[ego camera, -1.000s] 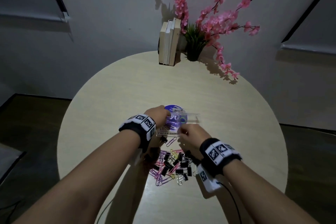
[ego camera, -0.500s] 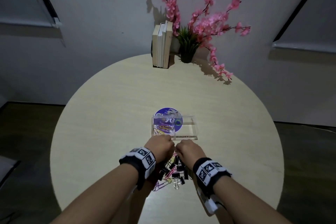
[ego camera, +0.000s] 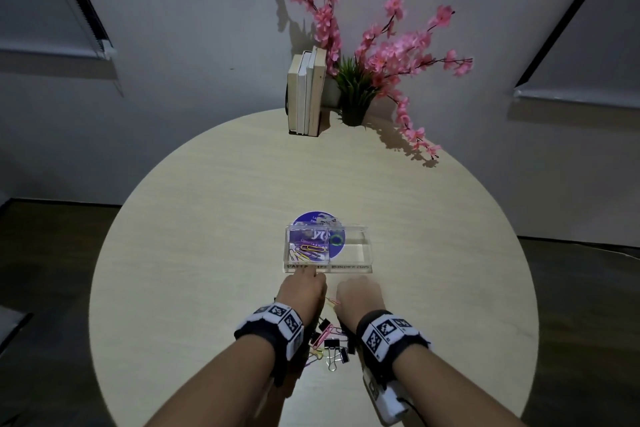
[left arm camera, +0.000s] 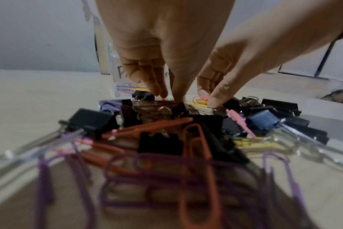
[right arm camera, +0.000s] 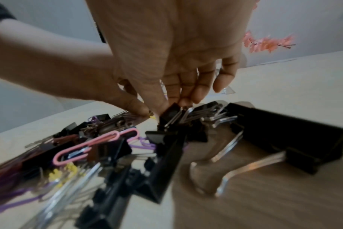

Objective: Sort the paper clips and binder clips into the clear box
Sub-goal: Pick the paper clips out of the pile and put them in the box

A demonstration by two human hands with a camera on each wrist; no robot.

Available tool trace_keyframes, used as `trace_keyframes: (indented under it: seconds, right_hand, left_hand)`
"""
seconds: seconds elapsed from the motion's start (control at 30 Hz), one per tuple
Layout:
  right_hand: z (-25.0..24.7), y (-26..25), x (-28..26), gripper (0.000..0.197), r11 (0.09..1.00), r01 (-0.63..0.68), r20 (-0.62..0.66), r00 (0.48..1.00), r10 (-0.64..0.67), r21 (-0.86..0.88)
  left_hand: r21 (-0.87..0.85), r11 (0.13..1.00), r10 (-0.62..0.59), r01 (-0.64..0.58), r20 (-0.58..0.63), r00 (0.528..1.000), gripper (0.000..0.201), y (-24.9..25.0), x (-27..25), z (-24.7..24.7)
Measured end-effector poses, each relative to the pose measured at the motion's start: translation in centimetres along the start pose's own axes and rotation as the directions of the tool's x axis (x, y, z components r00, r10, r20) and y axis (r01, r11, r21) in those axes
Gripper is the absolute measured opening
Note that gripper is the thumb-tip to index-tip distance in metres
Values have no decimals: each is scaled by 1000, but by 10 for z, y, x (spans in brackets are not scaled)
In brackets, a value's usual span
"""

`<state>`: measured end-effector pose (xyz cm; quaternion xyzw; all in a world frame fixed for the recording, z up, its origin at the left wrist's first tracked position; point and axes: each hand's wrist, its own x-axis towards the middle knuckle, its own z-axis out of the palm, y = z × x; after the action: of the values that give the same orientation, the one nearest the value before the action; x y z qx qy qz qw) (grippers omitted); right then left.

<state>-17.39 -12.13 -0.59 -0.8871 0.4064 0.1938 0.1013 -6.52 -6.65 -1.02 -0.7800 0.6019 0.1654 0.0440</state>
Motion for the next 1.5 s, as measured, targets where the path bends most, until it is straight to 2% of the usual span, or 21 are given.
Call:
trace_keyframes:
  seconds: [0.13,0.33,0.5,0.6,0.7,0.8,0.87,0.93,1.0,1.1,1.27,1.37,1.5]
  right_hand:
    - [-2,5,2,26,998,21,28,999,-23,58]
    - [-14,10,-1,27,990,99,-9,995,-99,104]
    - [-30,15,-8,8,895,139,-125,988,-94,425]
    - [-31,14,-14,21,865,117,-74,993,-92,488]
    - [-21,6,-23,4,828,101,20,991,-135,552]
    - [-10,-3,-31,20,867,101,76,985,-157,488]
    - [-7,-7,-35,30,922,129,79,982,-169,366]
    - [-4,-11,-37,32,948,185,60,977,-207,260]
    - [-2,-12,-37,37,955,226,42,970,-238,192]
    - [-2,-10,-39,36,956,255,14,965,-260,144]
    - [-4,-7,-39,20,942,333,84,940,-329,-35]
    - [0,-8,-37,24,937,337,118,938,-325,-92]
    - [0,-8,-34,23,939,333,95,941,-324,-90]
  left_hand:
    - [-73,997,-33,35,29,999,30,-3,2,4]
    - [24,999,46,-47,17,999,30,-10,2,-4]
    - [-248,967,41,-61,-86,995,23,-23,-12,-18]
    - [-373,928,-31,1,-74,997,17,-33,-24,-20]
    - [-399,913,-99,85,-15,995,13,-43,-39,-17]
    - [-392,904,-176,172,27,984,15,-51,-50,-13]
    - [-354,915,-187,193,50,981,17,-54,-57,-11]
    - [-295,944,-127,150,94,987,13,-56,-65,-8]
    - [-254,965,-22,63,161,987,27,-59,-72,-4]
    - [-212,977,53,-10,202,978,39,-66,-78,3]
    - [-183,983,37,4,222,974,35,-70,-75,5]
    - [-156,988,26,8,210,977,32,-71,-71,6]
    - [-122,993,10,10,162,987,22,-65,-68,10]
